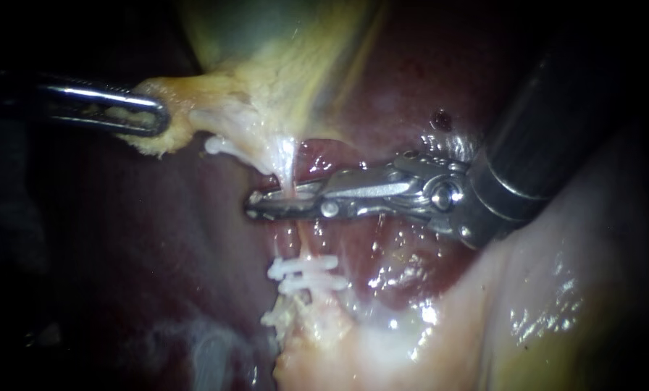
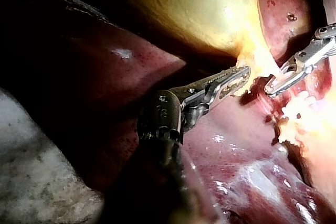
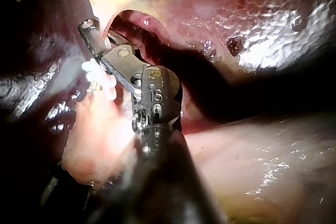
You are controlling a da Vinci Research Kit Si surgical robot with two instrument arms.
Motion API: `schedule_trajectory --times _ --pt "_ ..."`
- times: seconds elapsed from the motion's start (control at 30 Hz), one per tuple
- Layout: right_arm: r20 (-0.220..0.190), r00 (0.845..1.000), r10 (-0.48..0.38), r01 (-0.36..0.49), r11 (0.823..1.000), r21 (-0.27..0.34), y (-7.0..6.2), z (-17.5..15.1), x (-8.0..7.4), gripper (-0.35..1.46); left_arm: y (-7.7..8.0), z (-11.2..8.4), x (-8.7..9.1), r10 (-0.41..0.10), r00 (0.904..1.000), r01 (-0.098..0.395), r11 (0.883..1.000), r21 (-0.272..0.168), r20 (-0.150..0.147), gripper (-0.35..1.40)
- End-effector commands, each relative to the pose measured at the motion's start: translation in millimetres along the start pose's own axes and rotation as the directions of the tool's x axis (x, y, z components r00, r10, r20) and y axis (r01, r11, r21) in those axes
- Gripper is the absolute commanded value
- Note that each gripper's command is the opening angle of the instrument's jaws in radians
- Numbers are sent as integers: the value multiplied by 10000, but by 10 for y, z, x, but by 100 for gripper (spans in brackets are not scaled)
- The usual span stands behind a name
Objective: Going back third clip right tube
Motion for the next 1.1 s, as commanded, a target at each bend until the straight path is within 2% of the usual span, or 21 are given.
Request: schedule_trajectory --times 0.03,0.3,0.33,0.4,0.47,0.53,0.6,0.77,0.93,1.1 --pt "8 10000 2 -2 10000 -6 0 0 0 -35 0 0 0 -1 10000 1 10000 1 1 -35" --pt "49 10000 -7 7 9999 111 0 1 -2 -35 0 0 0 -1 10000 1 10000 0 2 -35" --pt "60 10000 -15 14 9999 141 -1 1 -3 -24 0 0 0 -1 10000 1 10000 0 2 -35" --pt "72 10000 -33 32 9998 172 -1 2 -6 14 0 0 0 -1 10000 1 10000 0 2 -35" --pt "-107 9999 14 -10 9996 289 -1 4 -8 35 0 0 0 -1 10000 1 10000 0 2 -35" --pt "-421 9990 131 -115 9992 383 0 6 -8 43 0 -1 0 -1 10000 1 10000 -1 2 -35" --pt "-597 9980 193 -168 9990 425 1 10 -8 47 0 -1 0 -1 10000 1 10000 0 2 -35" --pt "-610 9979 234 -210 9990 394 5 15 -10 50 0 -1 0 0 10000 0 10000 -2 3 -35" --pt "-637 9935 -947 960 9952 175 15 14 -10 50 0 -1 0 -1 10000 1 10000 -2 3 -35" --pt "-638 9875 -1440 1445 9895 39 22 10 -14 50 0 -1 0 0 10000 0 10000 -1 2 -35"
